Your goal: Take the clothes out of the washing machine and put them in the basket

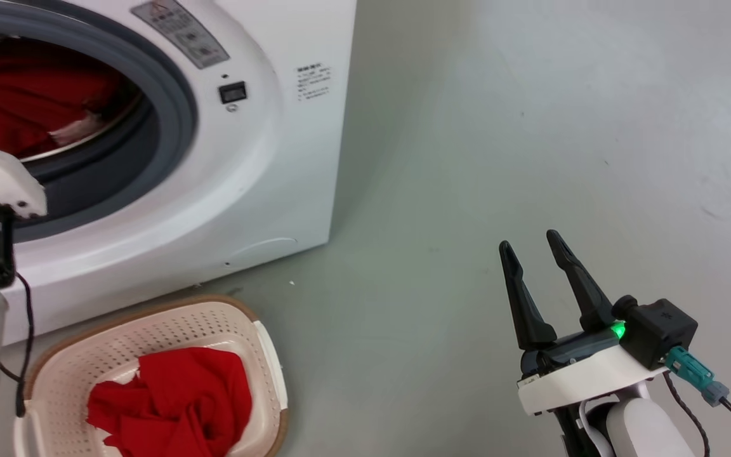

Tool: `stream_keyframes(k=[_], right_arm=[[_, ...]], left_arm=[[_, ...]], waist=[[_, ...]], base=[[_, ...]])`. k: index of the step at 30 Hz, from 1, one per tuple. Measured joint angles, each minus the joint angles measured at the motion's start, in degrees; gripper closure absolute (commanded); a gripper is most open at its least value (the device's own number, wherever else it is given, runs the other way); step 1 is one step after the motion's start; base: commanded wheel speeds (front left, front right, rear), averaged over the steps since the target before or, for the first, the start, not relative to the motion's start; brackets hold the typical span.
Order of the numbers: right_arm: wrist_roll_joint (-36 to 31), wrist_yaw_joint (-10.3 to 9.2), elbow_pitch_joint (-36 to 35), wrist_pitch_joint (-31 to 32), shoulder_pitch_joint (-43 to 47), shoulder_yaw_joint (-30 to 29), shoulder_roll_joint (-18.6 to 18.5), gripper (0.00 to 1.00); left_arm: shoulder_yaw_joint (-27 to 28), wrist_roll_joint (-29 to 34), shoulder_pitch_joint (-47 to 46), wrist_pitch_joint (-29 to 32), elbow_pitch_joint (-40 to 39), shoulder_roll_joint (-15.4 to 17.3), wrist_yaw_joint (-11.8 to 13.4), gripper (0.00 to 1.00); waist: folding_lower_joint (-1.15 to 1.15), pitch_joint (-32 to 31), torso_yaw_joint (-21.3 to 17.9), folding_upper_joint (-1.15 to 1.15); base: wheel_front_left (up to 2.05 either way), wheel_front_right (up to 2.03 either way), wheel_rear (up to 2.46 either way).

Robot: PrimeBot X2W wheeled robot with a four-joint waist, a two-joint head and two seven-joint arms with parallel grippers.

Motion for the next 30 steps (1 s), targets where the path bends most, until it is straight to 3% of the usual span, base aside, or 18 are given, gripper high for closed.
stream_keyframes(k=[16,30], right_arm=[[-1.9,0.0,0.2,1.4,3.2,-2.7,0.0,0.0],[-2.5,0.0,-1.5,3.1,5.6,-3.6,0.0,0.0]], left_arm=[[1.8,1.1,15.8,0.0,-20.7,-3.8,3.1,1.0],[1.9,1.6,28.4,5.2,-45.2,-2.0,10.4,1.0]], waist=[[0.0,-9.4,8.2,0.0],[0.0,-14.0,12.7,0.0]], base=[[0.0,0.0,0.0],[0.0,0.0,0.0]])
